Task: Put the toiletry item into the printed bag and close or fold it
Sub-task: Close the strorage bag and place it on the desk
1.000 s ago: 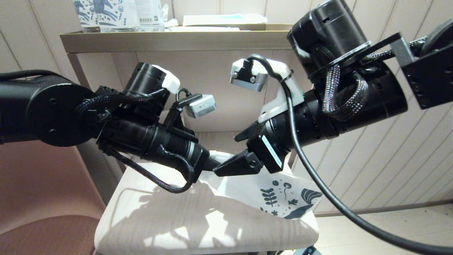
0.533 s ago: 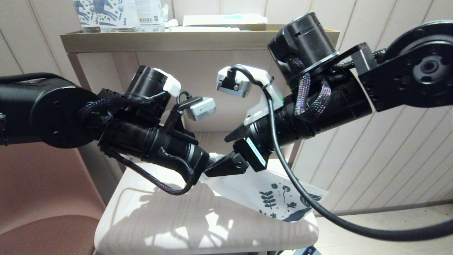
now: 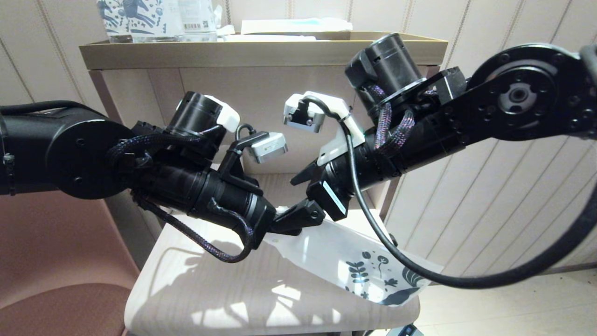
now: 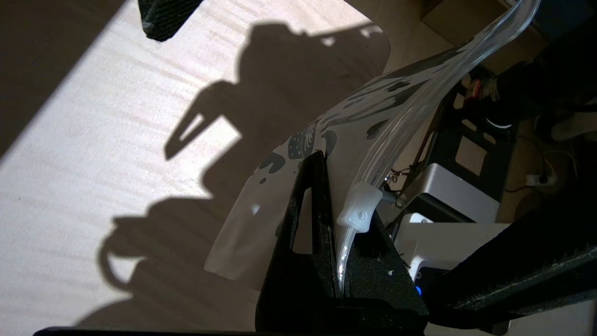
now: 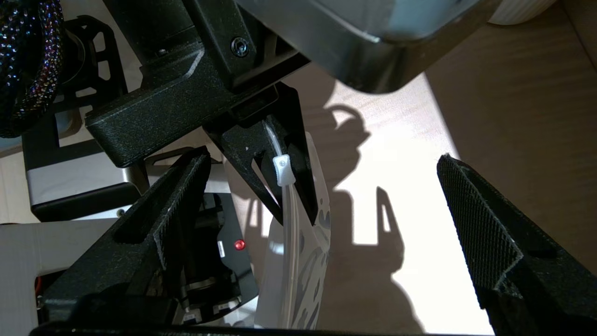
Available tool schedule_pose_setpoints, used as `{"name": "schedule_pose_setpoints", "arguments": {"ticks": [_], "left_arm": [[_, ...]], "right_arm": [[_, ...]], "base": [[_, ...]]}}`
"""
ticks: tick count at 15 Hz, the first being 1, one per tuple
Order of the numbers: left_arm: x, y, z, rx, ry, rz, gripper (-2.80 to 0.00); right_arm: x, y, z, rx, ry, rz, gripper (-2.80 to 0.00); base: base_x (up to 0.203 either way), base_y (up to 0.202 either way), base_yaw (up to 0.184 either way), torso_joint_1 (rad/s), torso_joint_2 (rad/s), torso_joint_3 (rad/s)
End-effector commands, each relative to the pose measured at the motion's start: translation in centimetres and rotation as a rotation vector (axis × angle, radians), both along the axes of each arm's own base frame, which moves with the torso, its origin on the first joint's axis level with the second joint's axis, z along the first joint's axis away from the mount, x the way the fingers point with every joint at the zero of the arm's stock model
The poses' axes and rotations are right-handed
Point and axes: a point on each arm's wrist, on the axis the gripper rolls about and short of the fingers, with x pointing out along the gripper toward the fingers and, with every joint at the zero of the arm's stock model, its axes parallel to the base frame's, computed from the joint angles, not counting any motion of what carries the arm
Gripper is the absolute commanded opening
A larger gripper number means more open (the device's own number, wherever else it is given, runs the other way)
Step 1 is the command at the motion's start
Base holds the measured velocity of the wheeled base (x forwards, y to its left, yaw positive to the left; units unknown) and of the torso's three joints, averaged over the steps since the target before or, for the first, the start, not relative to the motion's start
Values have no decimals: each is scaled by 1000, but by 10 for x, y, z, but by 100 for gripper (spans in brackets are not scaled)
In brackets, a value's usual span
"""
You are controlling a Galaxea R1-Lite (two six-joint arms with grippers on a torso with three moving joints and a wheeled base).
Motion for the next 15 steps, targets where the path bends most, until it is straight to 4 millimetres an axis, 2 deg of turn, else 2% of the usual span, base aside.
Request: {"name": "schedule_pose_setpoints", "arguments": {"ticks": [1, 15], "left_arm": [[0, 0, -1, 2, 4, -2, -280], [1, 0, -3, 9, -11, -18, -280]], "right_arm": [[1, 0, -1, -1, 2, 6, 0], [2, 3, -7, -16, 10, 31, 0]], "base": [[0, 0, 0, 0, 0, 0], [0, 0, 0, 0, 0, 0]]}}
